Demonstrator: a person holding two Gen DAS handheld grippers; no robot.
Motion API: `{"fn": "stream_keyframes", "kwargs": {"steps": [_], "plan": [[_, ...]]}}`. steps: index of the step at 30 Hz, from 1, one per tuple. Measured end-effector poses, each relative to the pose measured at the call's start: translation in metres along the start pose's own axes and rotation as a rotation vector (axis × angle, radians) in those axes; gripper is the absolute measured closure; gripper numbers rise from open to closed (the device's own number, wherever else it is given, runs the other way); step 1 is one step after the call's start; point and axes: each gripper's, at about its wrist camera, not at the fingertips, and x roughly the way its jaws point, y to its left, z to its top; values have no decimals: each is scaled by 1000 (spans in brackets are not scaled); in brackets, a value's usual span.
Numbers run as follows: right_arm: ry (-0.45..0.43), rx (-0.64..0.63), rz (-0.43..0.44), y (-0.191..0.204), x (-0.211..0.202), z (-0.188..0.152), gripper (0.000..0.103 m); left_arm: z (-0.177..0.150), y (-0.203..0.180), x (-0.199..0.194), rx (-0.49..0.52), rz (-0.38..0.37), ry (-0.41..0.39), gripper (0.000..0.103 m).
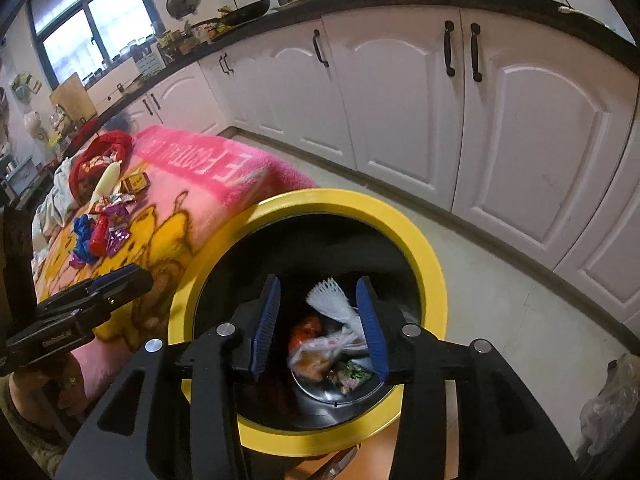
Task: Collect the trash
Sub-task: 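Open both tools to drop the white bag and mesh net into the bin, then move both tools back toward the remaining candy wrappers on the blanket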
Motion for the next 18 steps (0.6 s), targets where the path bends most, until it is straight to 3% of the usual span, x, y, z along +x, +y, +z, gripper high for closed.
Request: {"fn": "stream_keyframes", "kwargs": {"steps": [11,13,17,18], "plan": [[-75,-74,-5,24,-25,9,54,4,7,-39,4,55,-87,36],[-84,-84,-3,29,-28,10,52,5,8,-48,2,65,-109,26],[-105,-98,9,40,-37,14,48,6,12,-63,9,101,-145,22],[-111,-103,11,44,-39,15,46,7,13,-66,5,107,-152,14]]}}
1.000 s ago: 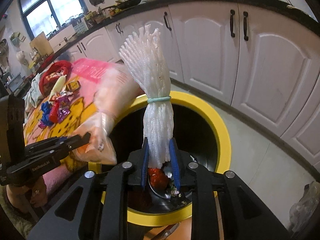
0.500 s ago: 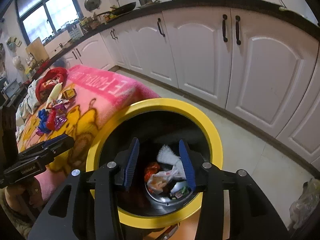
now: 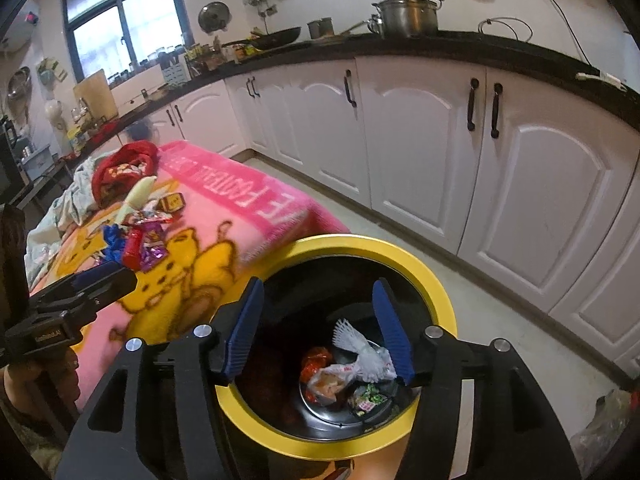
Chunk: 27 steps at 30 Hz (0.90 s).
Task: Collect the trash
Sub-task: 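Move both tools back toward the remaining candy wrappers on the blanket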
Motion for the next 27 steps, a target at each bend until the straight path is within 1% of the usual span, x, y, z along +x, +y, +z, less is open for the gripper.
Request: {"fn": "stream_keyframes", "kwargs": {"steps": [1,3,8,14,17,22,27], "plan": [[-5,-4,2,3,-2,1,45,1,2,-4,-5,3,-9,11],[-20,-15,4,9,-6,5,39,2,7,-11,-8,19,-26,11],[-48,-24,17,25,-12,12,31,3,20,-27,-26,53,-60,11],[-71,-69,50,52,-16,16,29,4,38,-47,-52,85,-99,11],[-75,-88,56,64,-17,17,25,4,46,-55,-65,97,-111,11],[-85,-131,66,86,-20,21,22,2,59,-70,-78,127,-138,11],[-87,-167,87,108,-20,21,21,0,72,-81,-99,151,-158,11]]}}
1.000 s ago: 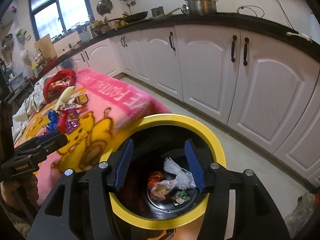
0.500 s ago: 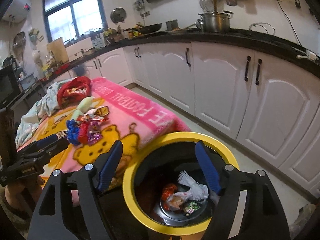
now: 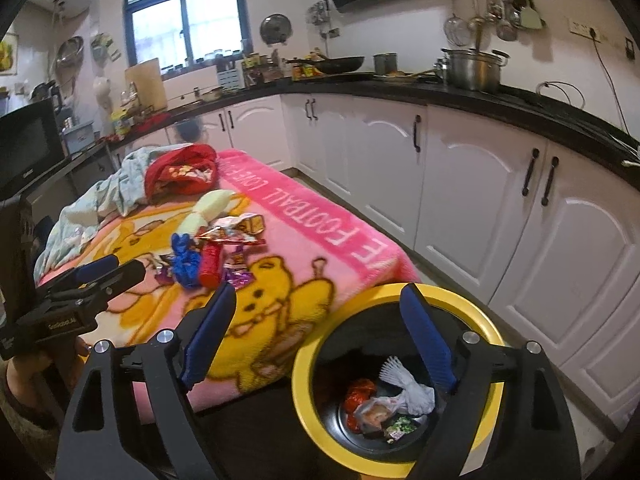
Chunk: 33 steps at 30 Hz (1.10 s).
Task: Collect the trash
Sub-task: 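Move both tools back toward the remaining candy wrappers on the blanket, then grasp the green mesh sponge with the left tool while the right tool grasps the purple candy wrapper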
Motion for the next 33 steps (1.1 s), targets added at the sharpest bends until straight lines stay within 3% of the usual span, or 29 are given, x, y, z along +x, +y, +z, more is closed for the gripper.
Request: {"fn": "stream_keyframes", "kwargs": {"steps": [33], "plan": [[28,-142,137,96,41,24,21,3,100,-31,-153,148,-61,11]]}}
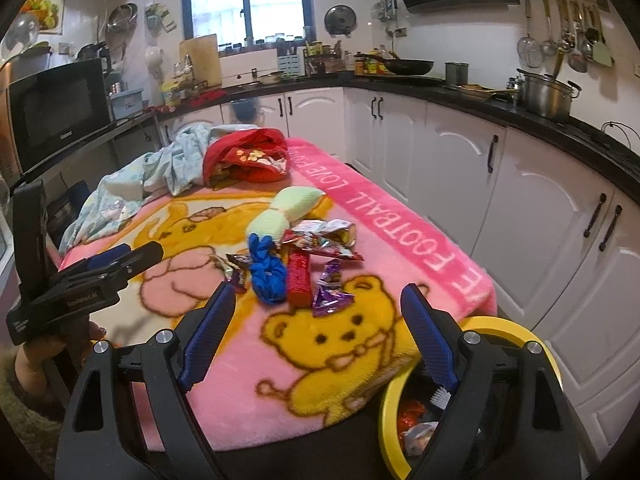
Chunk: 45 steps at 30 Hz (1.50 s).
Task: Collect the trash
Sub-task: 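Grasp the green mesh sponge with the left tool while the right tool grasps the purple candy wrapper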
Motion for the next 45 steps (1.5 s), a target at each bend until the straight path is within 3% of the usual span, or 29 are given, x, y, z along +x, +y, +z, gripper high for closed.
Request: {"fn": "stream_keyframes", "kwargs": {"steps": [10,22,45], "plan": [[19,-27,19,14,31,6,21,14,16,6,8,38,11,11],[77,-10,-12,-5,77,8,22,38,6,48,56,-3,79,11],[237,110,19,-41,164,6,54,78,-11,195,115,-48,317,14]]}}
